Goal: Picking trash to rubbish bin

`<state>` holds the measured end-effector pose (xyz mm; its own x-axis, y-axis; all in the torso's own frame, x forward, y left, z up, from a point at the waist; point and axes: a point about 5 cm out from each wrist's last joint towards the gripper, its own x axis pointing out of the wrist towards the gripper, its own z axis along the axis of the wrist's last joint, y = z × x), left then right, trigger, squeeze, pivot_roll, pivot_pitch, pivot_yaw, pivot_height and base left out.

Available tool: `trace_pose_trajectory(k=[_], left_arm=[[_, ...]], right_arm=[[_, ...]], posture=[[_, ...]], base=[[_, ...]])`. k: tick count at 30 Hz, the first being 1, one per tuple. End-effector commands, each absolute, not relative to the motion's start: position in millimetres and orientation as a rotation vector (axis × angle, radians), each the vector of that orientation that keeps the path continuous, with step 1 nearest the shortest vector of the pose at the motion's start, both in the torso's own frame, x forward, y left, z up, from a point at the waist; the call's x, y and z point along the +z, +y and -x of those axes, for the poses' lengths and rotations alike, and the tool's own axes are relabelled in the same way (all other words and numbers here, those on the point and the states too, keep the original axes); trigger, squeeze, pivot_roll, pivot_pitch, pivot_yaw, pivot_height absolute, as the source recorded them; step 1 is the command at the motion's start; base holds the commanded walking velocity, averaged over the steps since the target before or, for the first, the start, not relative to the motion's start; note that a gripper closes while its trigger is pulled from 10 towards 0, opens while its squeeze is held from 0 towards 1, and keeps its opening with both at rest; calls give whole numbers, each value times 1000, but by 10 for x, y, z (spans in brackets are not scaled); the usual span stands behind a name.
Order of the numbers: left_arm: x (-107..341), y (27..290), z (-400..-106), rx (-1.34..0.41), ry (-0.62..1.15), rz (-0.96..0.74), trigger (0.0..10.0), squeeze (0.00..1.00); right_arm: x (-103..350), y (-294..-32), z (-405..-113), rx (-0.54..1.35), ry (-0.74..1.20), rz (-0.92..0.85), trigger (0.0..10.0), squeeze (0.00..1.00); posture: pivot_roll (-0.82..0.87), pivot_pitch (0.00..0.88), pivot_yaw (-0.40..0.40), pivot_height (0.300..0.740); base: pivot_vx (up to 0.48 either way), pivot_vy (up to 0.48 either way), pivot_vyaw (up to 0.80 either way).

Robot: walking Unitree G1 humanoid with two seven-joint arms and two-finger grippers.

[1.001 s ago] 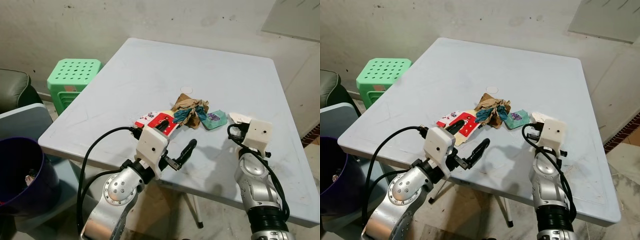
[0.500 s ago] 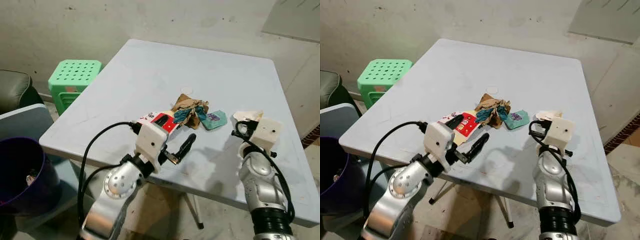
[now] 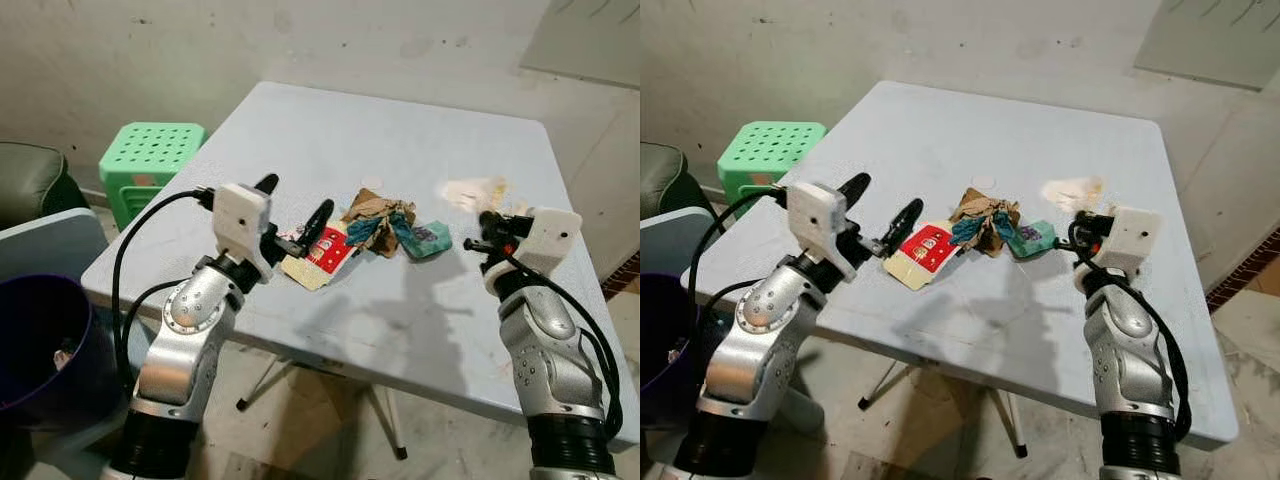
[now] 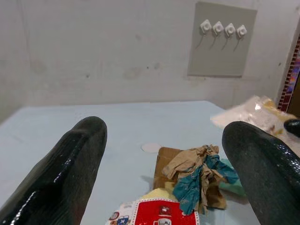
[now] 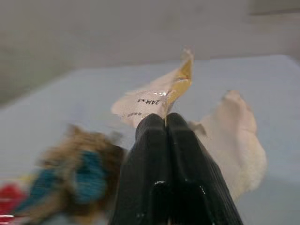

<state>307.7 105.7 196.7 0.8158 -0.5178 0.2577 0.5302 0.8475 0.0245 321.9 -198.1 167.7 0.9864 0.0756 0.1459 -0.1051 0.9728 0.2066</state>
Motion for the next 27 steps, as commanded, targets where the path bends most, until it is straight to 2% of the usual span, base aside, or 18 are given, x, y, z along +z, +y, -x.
trace_pose_trajectory(k=[1, 3, 4, 5, 10, 13, 15, 18, 19, 20, 21, 22, 23, 24, 27], left_arm=[[1994, 1054, -3104, -574, -245, 90, 10000, 0], [2001, 1054, -3109, -583, -240, 110, 10000, 0], [2029, 1031, -3097, -630, -251, 126, 10000, 0], [2039, 1011, -3083, -660, -256, 131, 10000, 0], [2066, 970, -3038, -725, -291, 53, 10000, 0], [2073, 954, -3031, -759, -268, 117, 10000, 0], [2067, 914, -2987, -815, -267, 86, 10000, 0], [2071, 894, -2969, -849, -245, 165, 10000, 0], [2083, 884, -2946, -868, -266, 117, 10000, 0], [2088, 874, -2919, -875, -319, -38, 10000, 0], [2085, 871, -2913, -870, -344, -119, 10000, 0], [2085, 871, -2913, -870, -344, -119, 10000, 0], [2078, 884, -2935, -839, -384, -279, 10000, 0], [2106, 895, -2936, -837, -417, -350, 10000, 0], [2193, 954, -2950, -828, -473, -431, 10000, 0]], right_arm=[[1796, -1936, -3163, 175, -217, -253, 10000, 0], [1814, -1904, -3138, 220, -229, -272, 10000, 0], [1868, -1798, -3053, 361, -279, -311, 10000, 0], [1889, -1749, -3011, 423, -301, -326, 10000, 0], [1909, -1677, -2978, 506, -297, -353, 10000, 0], [1930, -1655, -2964, 536, -308, -363, 10000, 0], [1941, -1642, -2944, 573, -309, -369, 10000, 0], [1953, -1638, -2933, 589, -315, -379, 10000, 0], [1951, -1636, -2931, 591, -310, -373, 10000, 0], [1949, -1637, -2929, 589, -304, -358, 10000, 0], [1950, -1639, -2929, 585, -303, -352, 10000, 0], [1950, -1639, -2929, 585, -303, -352, 10000, 0], [1947, -1640, -2923, 592, -297, -360, 10000, 0], [1946, -1646, -2919, 593, -296, -352, 10000, 0], [1940, -1664, -2904, 600, -288, -340, 10000, 0]], posture=[[1, 42, -35, 740], [1, 42, -35, 740], [2, 42, -37, 740], [1, 43, -36, 740], [-1, 42, -35, 740], [-1, 45, -33, 740], [-2, 44, -32, 740], [-3, 48, -30, 740], [-5, 48, -30, 740], [-3, 48, -31, 740], [-3, 48, -31, 740], [-3, 48, -31, 740], [-3, 50, -31, 740], [-3, 51, -30, 740], [-5, 53, -28, 740]], base=[[0, 0, 0], [0, 0, 0], [0, 0, 0], [0, 0, 0], [0, 0, 0], [0, 0, 0], [0, 0, 0], [0, 0, 0], [0, 0, 0], [0, 0, 0], [0, 0, 0], [0, 0, 0], [0, 0, 0], [0, 0, 0], [0, 0, 0]])
